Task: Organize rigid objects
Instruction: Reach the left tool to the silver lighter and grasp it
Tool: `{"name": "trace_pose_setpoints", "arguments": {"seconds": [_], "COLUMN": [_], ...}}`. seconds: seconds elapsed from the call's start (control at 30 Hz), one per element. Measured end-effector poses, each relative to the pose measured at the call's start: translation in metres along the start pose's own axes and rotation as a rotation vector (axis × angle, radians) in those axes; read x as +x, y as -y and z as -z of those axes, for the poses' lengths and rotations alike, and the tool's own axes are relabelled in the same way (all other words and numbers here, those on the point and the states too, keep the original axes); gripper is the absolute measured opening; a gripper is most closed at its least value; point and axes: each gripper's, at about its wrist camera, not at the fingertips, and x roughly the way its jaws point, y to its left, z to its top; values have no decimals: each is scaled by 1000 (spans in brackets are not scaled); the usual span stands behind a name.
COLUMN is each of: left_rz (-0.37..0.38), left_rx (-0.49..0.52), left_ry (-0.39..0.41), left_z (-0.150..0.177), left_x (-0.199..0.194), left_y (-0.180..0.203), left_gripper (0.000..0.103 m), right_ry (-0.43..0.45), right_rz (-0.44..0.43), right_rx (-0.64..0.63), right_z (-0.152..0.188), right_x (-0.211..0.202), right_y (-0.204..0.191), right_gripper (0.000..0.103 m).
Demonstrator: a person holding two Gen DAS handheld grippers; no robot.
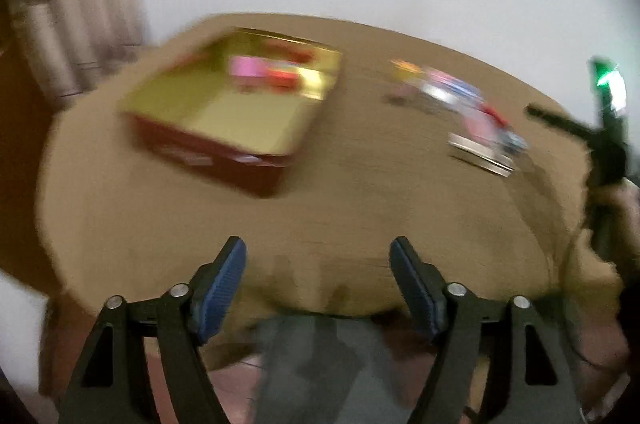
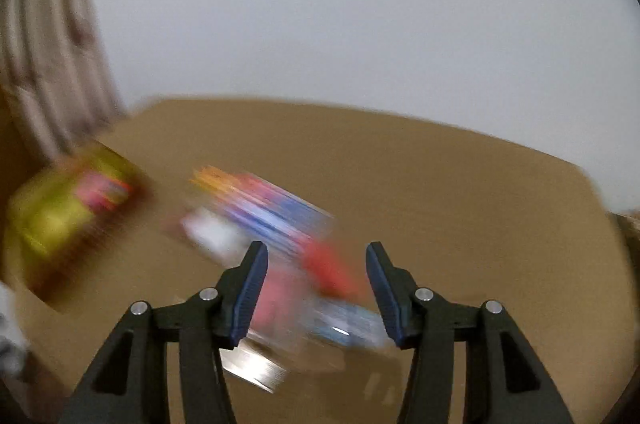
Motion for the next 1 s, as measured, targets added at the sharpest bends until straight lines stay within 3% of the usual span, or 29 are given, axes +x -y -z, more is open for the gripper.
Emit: {"name": "trace_pose_setpoints", "arguments": {"seconds": [0.1, 0.17, 0.3, 0.47, 0.7, 1.0], "left_rz": [129, 162, 230, 273, 245, 185], "left_rx": [-37, -68, -171, -256, -399, -457], "left_ry": [-54, -81, -159, -253, -396, -450], "left_z": [-19, -37, -67, -85, -96, -97], "left_x": [15, 31, 63, 103, 150, 170], "left_y": [22, 37, 62, 100, 122, 133], "left_gripper": [75, 75, 75, 74, 69, 69], "right_ry": [-51, -57, -49, -44, -6, 16], "right_rz": [77, 110, 53, 19, -82, -153], "right_rx": [55, 86, 163, 149, 252, 284], "right_z": [34, 50, 56, 56, 70, 74], "right_x": [7, 10, 10, 7, 1, -6], "right_y": [49, 69, 88, 94, 121, 129], "right_gripper": [52, 52, 52, 52, 53, 53]}}
